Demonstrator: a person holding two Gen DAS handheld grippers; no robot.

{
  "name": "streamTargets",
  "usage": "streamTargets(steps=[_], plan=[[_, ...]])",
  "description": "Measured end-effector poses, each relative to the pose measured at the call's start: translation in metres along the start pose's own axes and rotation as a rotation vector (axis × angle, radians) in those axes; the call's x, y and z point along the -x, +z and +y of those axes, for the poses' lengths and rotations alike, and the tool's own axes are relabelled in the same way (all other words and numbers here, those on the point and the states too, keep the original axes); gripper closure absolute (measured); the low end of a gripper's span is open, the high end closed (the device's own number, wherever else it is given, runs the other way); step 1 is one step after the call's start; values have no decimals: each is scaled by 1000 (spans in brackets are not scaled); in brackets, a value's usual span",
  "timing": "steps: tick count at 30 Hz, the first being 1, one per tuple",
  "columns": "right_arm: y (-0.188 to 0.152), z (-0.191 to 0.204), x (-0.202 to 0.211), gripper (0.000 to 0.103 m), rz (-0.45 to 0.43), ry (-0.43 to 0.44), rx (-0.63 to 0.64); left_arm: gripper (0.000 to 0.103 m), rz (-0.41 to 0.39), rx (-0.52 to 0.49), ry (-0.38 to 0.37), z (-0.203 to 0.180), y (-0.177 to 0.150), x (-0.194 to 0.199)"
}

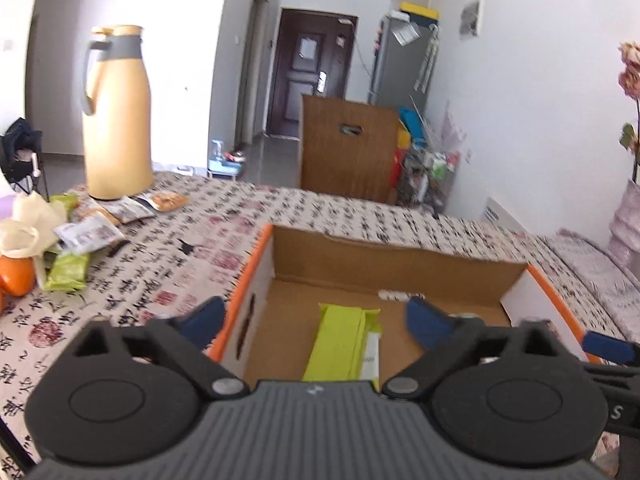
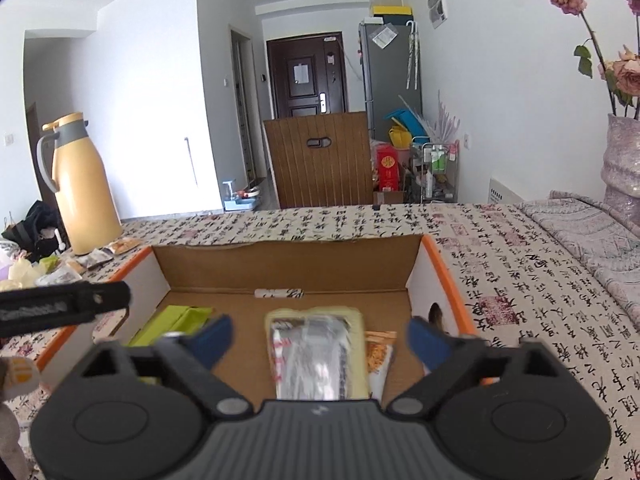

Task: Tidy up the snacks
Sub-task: 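Withdraw both open tools from the box back toward the snack pile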

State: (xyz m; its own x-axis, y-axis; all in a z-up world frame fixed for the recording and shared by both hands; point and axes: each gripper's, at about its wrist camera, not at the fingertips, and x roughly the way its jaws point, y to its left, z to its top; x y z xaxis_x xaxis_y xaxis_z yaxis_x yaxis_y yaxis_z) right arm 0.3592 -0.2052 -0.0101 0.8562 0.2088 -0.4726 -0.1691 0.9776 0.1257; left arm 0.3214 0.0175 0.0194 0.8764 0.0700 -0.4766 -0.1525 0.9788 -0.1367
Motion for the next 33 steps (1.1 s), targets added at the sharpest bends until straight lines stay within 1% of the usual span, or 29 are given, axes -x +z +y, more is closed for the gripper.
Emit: streamTargets(steps=[7,13,17,24,33], plan=[[9,-1,7,0,4,-20,-4,0,30,24,-4,2,12,6],[17,6,33,0,-28,-26,22,0,7,2,-2,0,21,32],[15,7,55,0,-43,-27,19,0,-3,-12,0,5,23,53],[-1,9,95,0,-44,-27,18,0,7,-29,14,30,18,90],[-43,23,145,0,-16,-13,27,0,36,-34,28,73,-1,140]])
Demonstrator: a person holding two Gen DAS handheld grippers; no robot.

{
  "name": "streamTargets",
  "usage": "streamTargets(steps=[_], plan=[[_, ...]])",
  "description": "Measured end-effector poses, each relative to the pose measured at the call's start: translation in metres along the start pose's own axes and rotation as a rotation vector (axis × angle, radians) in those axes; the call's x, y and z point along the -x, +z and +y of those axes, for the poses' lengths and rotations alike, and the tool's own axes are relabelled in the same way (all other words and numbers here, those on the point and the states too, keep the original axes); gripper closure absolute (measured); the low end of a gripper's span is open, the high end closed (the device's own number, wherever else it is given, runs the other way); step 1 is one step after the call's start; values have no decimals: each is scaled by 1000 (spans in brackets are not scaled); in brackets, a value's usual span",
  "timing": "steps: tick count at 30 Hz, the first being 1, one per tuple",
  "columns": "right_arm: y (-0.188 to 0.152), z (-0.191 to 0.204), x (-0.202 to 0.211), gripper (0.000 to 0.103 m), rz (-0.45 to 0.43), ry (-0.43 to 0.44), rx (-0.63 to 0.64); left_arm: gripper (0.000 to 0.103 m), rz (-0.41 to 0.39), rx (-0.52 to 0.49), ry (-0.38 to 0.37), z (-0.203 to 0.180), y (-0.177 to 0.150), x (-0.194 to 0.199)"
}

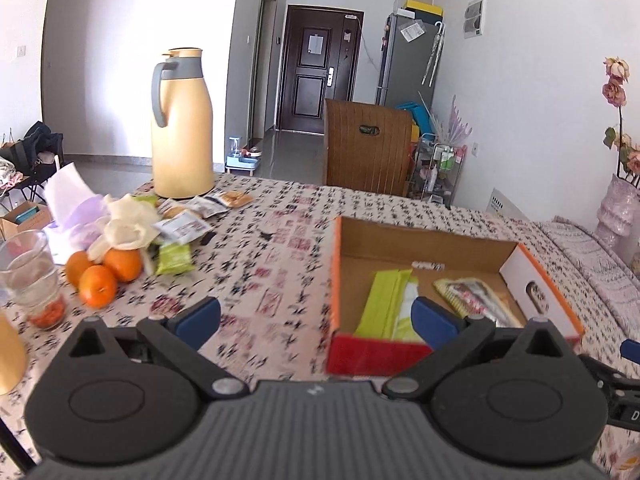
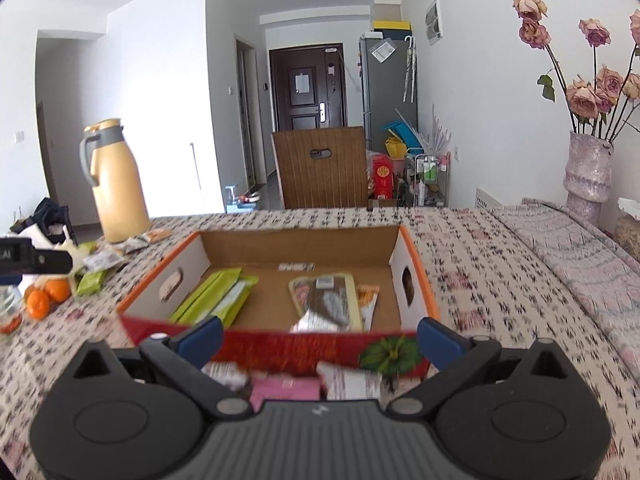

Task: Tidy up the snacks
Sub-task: 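Withdraw both open tools from the box back toward the snack pile, then grasp the silver snack bag with the right tool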

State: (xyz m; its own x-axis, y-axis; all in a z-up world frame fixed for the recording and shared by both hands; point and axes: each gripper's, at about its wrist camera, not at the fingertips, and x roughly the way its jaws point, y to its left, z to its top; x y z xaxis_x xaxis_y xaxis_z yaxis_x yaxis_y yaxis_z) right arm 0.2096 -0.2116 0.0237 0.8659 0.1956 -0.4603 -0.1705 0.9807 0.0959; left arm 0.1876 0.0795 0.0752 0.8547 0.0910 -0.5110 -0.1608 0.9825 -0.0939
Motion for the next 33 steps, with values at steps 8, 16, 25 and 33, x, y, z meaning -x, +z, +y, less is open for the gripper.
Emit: streamTargets(steps=[8,16,25,33], plan=[[-38,22,34,0,39,30,31,0,1,-17,3,23,-28,32],[-65,50,40,0,93,54,45,0,18,-57,9,36,-69,49],[-68,75,26,0,145,23,66,0,25,-68,22,50,-83,53],[-83,92,-3,1,249,-46,102,0,40,-54,41,67,-91,54]])
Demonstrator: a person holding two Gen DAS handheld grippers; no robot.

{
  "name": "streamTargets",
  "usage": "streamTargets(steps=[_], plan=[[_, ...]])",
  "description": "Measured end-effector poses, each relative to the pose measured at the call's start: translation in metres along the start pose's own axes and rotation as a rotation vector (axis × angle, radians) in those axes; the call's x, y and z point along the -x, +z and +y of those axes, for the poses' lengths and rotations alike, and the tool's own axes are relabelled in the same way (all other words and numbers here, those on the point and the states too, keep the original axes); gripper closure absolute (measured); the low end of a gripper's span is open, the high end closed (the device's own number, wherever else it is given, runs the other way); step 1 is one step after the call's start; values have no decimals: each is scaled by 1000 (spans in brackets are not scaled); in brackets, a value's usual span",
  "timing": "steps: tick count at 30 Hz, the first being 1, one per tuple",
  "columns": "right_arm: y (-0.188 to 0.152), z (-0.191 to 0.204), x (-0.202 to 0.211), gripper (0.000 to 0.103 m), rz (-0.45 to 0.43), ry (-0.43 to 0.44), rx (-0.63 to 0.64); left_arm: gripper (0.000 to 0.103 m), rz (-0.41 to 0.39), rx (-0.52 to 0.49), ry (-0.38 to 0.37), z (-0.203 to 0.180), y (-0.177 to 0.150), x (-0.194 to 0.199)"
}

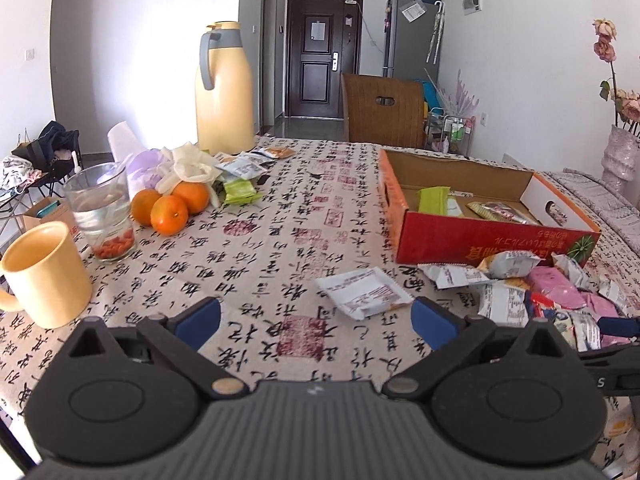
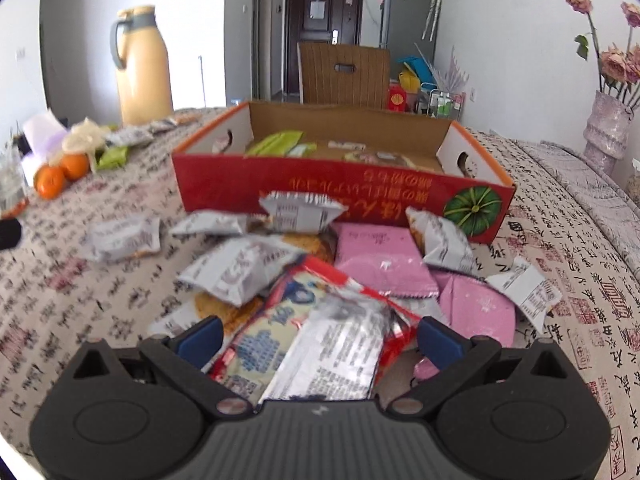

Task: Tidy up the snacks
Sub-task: 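Grasp the silver snack bag with the right tool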

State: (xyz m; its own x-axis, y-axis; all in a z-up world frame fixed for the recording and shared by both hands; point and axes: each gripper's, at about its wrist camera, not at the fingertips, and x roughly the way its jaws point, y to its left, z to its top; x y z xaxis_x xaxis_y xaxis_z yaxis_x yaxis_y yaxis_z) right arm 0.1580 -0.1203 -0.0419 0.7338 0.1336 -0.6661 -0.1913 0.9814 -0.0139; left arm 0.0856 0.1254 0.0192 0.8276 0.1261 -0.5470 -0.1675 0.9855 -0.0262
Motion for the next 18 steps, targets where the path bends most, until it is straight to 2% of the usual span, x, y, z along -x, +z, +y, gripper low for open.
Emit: streamTargets(steps=[3,9,12,15,18], plan=[[-6,1,-7,9,37,22,28,0,10,14,13,10,-5,2],[-12,-9,6,37,49,75,94,0,0,24,41,28,-7,12],[-13,-18,17,43,32,89,89,0,2,32,46,31,-8,14],[-10,-27,30,62,-6,113,71,0,12,33,48,31,-9,12],[-6,-35,42,63,-44,126,71,0,15,31,45,27,-9,11]])
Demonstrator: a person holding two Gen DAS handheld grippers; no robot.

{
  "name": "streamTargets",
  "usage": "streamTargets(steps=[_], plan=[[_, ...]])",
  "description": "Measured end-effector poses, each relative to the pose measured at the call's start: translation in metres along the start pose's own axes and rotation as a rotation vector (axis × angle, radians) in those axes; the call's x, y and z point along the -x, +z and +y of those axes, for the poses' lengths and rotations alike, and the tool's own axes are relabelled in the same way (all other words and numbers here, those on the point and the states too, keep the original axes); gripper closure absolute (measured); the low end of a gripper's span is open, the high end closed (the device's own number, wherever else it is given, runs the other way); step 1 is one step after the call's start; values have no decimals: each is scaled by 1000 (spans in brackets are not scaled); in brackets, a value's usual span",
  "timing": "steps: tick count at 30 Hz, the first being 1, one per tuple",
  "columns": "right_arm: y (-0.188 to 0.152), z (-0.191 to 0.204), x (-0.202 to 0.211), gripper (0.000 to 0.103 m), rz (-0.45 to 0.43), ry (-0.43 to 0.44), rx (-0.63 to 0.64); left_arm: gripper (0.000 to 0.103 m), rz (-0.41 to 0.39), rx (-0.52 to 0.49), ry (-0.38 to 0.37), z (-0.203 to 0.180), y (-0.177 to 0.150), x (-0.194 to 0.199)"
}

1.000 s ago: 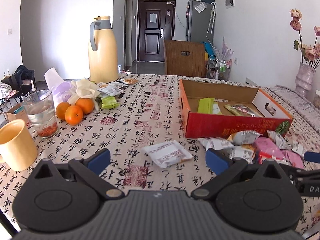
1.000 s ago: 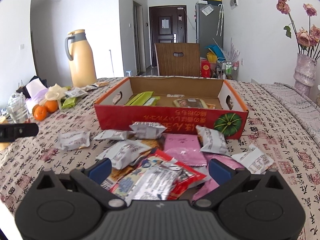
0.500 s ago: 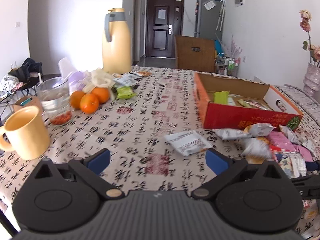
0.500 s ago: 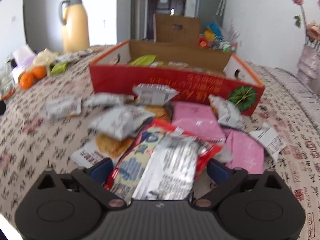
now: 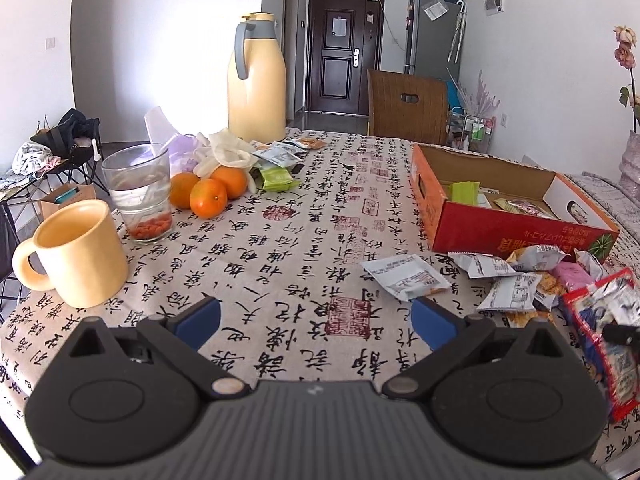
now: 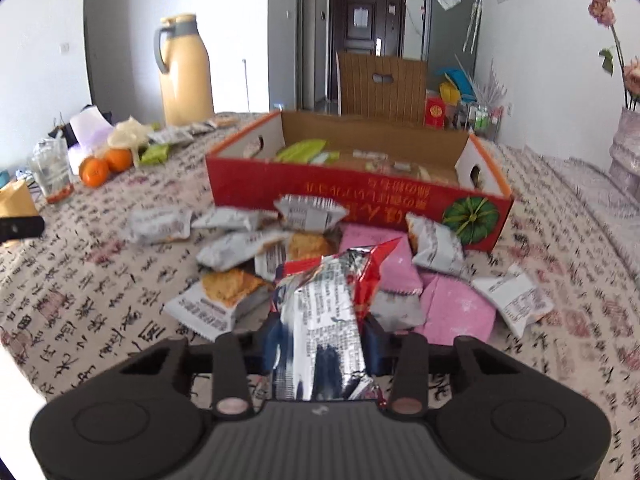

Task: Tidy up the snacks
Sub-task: 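Grasp the silver snack bag with the right tool, then grasp the oat biscuit packet with the left tool while the right tool holds the silver bag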

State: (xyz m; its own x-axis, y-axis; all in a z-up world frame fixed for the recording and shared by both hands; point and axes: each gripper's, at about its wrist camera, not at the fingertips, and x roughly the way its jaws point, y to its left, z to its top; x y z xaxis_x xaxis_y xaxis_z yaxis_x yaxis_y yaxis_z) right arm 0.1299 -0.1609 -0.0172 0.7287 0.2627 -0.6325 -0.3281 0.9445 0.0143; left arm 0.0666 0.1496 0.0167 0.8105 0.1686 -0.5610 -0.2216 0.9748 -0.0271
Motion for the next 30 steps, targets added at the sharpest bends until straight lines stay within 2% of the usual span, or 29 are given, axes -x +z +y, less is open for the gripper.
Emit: streamTargets(steps=[6,17,23,30], plan=[[3,-18,14,66,-31,3,10,0,-3,-11,-9,-11,1,3],[14,-47,53,66,-162,-16,-3,0,11,-32,-49,-44,3,1],[13,-65,53,66,-168,-43,-27,0,37,-46,-86,-75,5,-8],[11,-80,48,66,-177,-20,-49,0,88,-62,-109,-109,2,-25]])
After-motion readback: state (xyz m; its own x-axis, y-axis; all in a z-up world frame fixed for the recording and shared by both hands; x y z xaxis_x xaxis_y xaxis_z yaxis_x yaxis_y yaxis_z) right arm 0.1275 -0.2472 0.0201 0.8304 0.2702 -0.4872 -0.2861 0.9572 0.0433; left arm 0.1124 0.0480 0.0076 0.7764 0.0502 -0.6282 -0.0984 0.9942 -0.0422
